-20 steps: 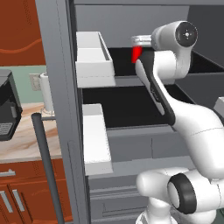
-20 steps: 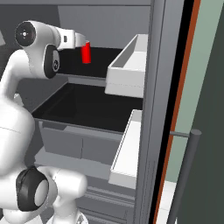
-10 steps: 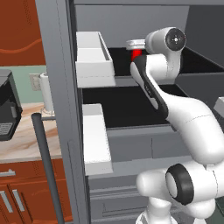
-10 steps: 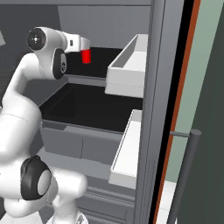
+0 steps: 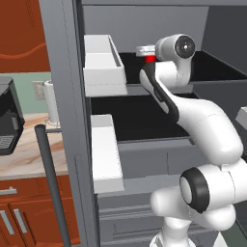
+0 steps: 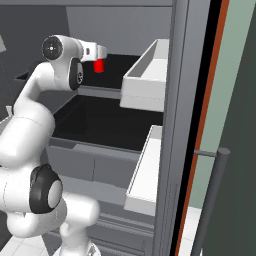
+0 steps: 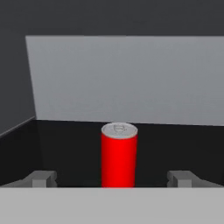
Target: Open the fridge, grab two sodas, and place both sodas inside the bowl with ice on the dining counter.
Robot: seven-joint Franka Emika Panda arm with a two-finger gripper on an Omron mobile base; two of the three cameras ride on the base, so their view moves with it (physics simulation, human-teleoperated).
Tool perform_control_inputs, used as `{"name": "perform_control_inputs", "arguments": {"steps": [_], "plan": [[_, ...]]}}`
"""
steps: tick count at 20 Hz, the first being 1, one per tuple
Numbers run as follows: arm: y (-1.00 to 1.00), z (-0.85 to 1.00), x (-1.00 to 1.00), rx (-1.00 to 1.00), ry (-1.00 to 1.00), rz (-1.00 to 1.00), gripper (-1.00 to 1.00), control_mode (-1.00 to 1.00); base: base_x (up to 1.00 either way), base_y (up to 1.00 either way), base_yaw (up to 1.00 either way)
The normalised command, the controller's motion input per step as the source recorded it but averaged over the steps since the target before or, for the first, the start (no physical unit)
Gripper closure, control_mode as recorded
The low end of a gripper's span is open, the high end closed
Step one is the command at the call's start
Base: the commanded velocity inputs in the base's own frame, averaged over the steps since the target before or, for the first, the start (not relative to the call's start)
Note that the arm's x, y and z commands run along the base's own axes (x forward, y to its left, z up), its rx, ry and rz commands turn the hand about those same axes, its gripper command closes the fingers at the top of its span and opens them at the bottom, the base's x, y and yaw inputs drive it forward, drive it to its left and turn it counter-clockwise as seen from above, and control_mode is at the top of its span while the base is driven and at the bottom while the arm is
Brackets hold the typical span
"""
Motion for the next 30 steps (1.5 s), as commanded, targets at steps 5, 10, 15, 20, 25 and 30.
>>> {"name": "perform_control_inputs", "arguments": {"steps": [5,10,15,20,25,30], "plan": [[0.00,0.00,0.32,0.00,0.00,0.00,-1.00,-1.00,0.00,0.00,0.00],[0.00,0.00,0.35,0.01,0.00,0.00,-1.00,-1.00,0.00,0.00,0.00],[0.00,-0.02,0.27,0.00,0.00,0.00,-1.00,-1.00,0.00,0.00,0.00],[0.00,-0.11,0.16,0.01,0.00,0.00,-1.00,-1.00,0.00,0.00,0.00],[0.00,-0.09,0.19,0.00,0.00,0.00,-1.00,-1.00,0.00,0.00,0.00],[-0.01,-0.12,0.20,0.00,0.00,0.00,1.00,-1.00,0.00,0.00,0.00]]}}
